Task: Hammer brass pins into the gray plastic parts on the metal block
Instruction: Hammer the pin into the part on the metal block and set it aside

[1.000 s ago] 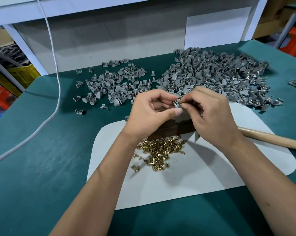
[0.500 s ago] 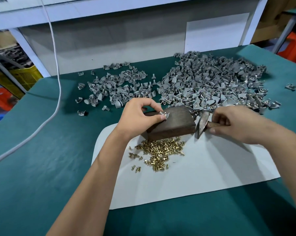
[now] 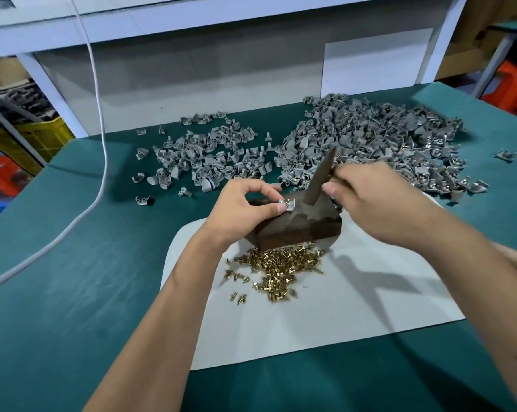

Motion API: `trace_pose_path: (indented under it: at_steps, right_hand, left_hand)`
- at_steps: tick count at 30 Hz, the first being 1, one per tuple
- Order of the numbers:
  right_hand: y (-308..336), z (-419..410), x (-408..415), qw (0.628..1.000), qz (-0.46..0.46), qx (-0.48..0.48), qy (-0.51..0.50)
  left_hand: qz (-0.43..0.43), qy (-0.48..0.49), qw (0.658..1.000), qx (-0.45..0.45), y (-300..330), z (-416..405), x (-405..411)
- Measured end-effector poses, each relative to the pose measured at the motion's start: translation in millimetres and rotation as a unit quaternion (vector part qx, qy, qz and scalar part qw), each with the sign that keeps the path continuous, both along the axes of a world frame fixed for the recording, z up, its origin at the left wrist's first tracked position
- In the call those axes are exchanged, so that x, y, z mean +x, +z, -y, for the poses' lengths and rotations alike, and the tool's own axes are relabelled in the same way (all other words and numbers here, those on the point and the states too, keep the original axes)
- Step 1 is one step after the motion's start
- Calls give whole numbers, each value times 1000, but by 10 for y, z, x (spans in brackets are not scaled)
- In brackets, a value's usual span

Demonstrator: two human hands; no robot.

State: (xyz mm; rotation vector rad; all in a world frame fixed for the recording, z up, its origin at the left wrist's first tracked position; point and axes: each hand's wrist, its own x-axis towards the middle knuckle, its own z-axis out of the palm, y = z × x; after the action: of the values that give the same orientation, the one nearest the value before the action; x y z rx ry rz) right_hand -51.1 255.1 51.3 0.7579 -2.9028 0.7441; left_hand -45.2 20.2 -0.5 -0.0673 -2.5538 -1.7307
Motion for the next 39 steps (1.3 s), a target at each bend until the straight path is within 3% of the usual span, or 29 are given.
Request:
trace_pose_path:
  at_steps: [2,7,11,13,17,20,22,25,27,30,32,35,39]
  right_hand:
    - [44,78,5,999,-19,51,7]
    - [88,195,-25,989,-125,-78,-6]
    - [-23,285,-50,997,-23,78,-6]
    - [77,234,-95,992,-43,116,-13]
    - [125,262,-43,992,-123,16,-32]
    - [23,400,41,994,-46,101,-16]
    - [98,375,10,990,-49,133,-22]
    - [165,321,-14,986,-136,90,-33]
    - [120,371,29,990,-123,50,-42]
    - [79,410,61,990,-49,132,-34]
    - [173,370,10,983,-84,163,-23]
    - [161,377,22,984,-149,88,-48]
    - [47,450,82,988,-26,140,-57]
  left_hand:
    - [3,2,1000,3,4,3,-6]
    - [3,3,1000,16,6,13,-23]
    - [3,-6,1000,18,-3,29,-19]
    - [5,-1,1000,17,-6,37,-20]
    - [12,7,1000,14,-18,49,-54]
    - [11,8,1000,26,-13,46,-42]
    - [8,8,1000,21,-5,38,-34]
    - [17,13,1000,18,5,36,-38]
    - [19,15,1000,18,-6,40,-52]
    - [15,13,1000,21,-4,38,-37]
    - [10,18,1000,18,-4,39,-31]
    - [10,17,1000,19,-21,44,-54]
    - [13,11,999,28,-21,47,-44]
